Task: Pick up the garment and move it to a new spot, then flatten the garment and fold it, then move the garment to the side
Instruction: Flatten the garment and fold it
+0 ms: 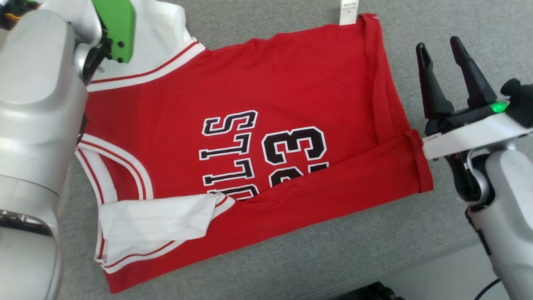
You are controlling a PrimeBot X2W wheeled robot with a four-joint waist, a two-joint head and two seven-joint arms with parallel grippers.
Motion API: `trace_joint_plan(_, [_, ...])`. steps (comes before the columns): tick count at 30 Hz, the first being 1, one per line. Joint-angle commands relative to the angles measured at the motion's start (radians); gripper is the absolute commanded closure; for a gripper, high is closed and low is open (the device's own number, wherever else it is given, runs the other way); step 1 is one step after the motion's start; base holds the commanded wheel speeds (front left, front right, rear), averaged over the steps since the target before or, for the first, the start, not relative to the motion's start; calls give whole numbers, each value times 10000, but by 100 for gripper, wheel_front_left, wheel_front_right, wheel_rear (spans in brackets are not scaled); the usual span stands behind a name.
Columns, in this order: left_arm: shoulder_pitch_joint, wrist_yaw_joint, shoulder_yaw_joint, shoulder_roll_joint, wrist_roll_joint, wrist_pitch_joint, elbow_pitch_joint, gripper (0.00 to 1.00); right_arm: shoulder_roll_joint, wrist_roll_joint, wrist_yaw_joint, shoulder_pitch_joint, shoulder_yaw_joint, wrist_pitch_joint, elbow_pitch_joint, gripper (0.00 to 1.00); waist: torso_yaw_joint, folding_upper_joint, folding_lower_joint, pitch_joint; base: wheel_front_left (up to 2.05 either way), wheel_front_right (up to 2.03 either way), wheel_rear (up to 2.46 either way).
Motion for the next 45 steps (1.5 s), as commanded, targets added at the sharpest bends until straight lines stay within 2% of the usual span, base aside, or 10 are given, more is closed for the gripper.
trace_joint_plan(1, [145, -13, -52, -81, -70, -261, -126, 100, -228, 229, -12, -409, 98, 139, 267, 0, 673, 0, -1, -292, 0, 0, 0])
trace_joint_plan(8, [716, -14, -421, -742, -61, -1558, -855, 100, -1401, 1647, -12, -2102, 795, 1586, 2835, 0, 1994, 0, -1, -538, 0, 0, 0])
trace_joint_plan(16, [1307, 153, -553, -1362, -173, -2475, -1499, 100, -2697, 2914, -12, -3189, 2370, 2733, 4594, 0, 3051, 0, -1, -596, 0, 0, 0])
trace_joint_plan(21, [1601, 129, -836, -1500, -128, -2469, -1749, 100, -3260, 3036, -14, -3647, 3609, 3157, 5291, 0, 3235, 0, -1, -618, 0, 0, 0])
trace_joint_plan(26, [1723, 143, -970, -1556, -168, -2456, -1918, 100, -3378, 3381, -14, -3991, 4311, 3347, 5994, 0, 3237, 0, -1, -640, 0, 0, 0])
trace_joint_plan(34, [1705, 277, -1025, -1332, -163, -2418, -2026, 100, -3393, 3990, -17, -4393, 5161, 3275, 6630, 0, 3070, 0, -1, -625, 0, 0, 0])
trace_joint_plan(35, [1685, 300, -1021, -1304, -176, -2420, -2033, 100, -3413, 4068, -17, -4448, 5290, 3288, 6655, 3, 3052, 0, -1, -609, 0, 0, 0])
trace_joint_plan(36, [1669, 310, -1021, -1281, -181, -2422, -2031, 100, -3438, 4126, -18, -4487, 5378, 3261, 6671, 54, 3040, 0, -1, -593, 0, 0, 0])
trace_joint_plan(37, [1656, 332, -1014, -1266, -198, -2418, -2031, 100, -3468, 4166, -18, -4535, 5504, 3193, 6683, 100, 3024, 0, -1, -569, 0, 0, 0])
trace_joint_plan(45, [1362, 615, -910, -1116, -119, -2785, -1958, 100, -3653, 4321, -18, -5298, 6124, 2203, 6705, 100, 2963, 0, -1, -342, 0, 0, 0])
